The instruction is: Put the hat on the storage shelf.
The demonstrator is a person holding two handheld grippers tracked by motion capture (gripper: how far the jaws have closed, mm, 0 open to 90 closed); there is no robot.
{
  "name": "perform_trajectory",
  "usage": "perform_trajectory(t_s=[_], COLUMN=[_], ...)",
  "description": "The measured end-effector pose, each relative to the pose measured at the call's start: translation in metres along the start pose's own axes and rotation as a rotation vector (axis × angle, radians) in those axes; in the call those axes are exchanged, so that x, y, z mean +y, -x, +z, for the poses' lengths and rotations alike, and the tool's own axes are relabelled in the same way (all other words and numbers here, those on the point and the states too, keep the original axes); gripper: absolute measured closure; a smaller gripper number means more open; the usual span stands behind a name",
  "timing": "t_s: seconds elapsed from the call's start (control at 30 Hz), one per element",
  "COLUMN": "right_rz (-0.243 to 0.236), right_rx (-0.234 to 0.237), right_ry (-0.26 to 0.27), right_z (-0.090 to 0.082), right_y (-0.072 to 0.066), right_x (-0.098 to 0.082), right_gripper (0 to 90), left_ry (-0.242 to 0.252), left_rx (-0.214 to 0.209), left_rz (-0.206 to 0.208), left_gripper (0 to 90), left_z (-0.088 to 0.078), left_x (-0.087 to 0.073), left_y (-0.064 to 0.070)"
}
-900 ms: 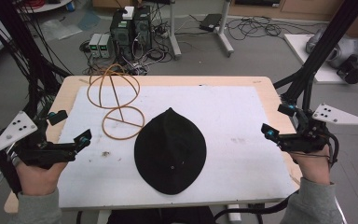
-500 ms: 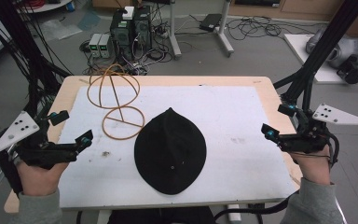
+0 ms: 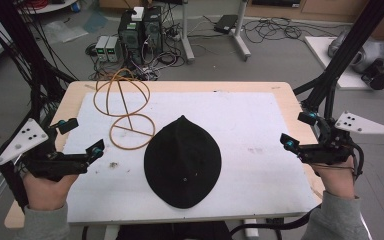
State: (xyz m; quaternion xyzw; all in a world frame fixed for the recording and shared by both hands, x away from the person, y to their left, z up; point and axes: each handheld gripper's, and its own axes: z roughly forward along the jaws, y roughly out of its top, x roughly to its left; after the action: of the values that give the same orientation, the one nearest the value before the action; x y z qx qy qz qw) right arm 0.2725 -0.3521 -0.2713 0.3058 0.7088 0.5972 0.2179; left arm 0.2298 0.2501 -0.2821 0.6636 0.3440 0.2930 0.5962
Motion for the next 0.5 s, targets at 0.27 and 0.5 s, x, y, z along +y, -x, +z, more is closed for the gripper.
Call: perform_trajectory(t_s=[0.27, 0.5], right_rz=[0.008, 0.006], right_rx=[-0.002, -0.003], right_ry=[-0.005, -0.007], right_z=[-0.0016, -0.0016], right_y=[-0.0003, -0.0002], right_x=[-0.0006, -0.0009], right_gripper=[1.6, 1.6], left_ry=[-0.008, -0.007], left_rx=[-0.004, -0.004], left_rz=[0.001, -0.004], left_gripper=[1.7, 1.7], left_z=[0.0036, 0.0040], left_x=[-0.0003, -0.0003], left_y=[0.0016, 0.0009])
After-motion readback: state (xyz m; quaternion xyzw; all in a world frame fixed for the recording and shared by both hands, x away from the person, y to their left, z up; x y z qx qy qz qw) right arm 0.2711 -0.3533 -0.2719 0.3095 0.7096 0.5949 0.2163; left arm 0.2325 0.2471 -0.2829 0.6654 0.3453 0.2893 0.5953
